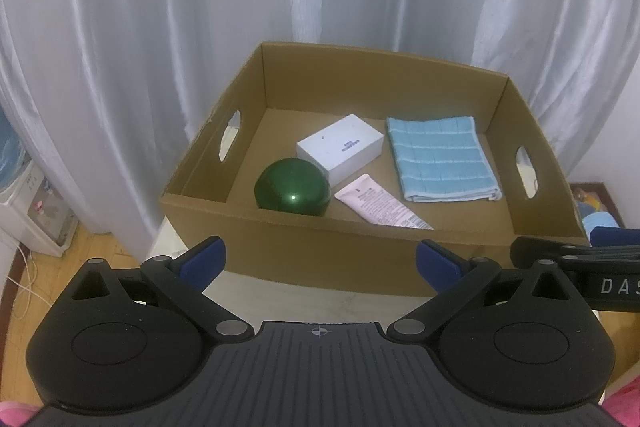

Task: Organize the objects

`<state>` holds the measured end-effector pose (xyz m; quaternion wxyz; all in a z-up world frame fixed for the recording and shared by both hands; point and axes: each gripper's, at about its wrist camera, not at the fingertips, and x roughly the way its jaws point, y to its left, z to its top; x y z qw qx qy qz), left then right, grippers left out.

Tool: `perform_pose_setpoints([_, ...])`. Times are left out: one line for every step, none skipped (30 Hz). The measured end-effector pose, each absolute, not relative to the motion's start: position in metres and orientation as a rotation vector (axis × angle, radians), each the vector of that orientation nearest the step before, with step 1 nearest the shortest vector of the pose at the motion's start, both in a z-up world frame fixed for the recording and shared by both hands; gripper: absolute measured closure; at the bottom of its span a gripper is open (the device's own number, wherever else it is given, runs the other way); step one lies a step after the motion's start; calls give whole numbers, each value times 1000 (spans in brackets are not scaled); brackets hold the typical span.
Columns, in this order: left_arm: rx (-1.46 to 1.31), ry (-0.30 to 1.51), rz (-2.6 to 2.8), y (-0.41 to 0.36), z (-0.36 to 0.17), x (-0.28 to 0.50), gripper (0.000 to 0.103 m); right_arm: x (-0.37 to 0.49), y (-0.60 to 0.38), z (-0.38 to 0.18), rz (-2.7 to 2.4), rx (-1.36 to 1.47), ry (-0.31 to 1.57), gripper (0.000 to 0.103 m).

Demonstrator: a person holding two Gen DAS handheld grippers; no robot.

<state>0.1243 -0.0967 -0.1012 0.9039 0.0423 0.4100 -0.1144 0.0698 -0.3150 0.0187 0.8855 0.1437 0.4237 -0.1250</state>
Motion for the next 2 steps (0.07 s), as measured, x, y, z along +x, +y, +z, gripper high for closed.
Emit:
perform_pose_setpoints([88,847,-236,-97,-101,124,1,69,-315,19,-260,299,881,0])
perform_pose_setpoints([87,846,-236,-97,-100,124,1,69,-316,20,-260,301,881,0])
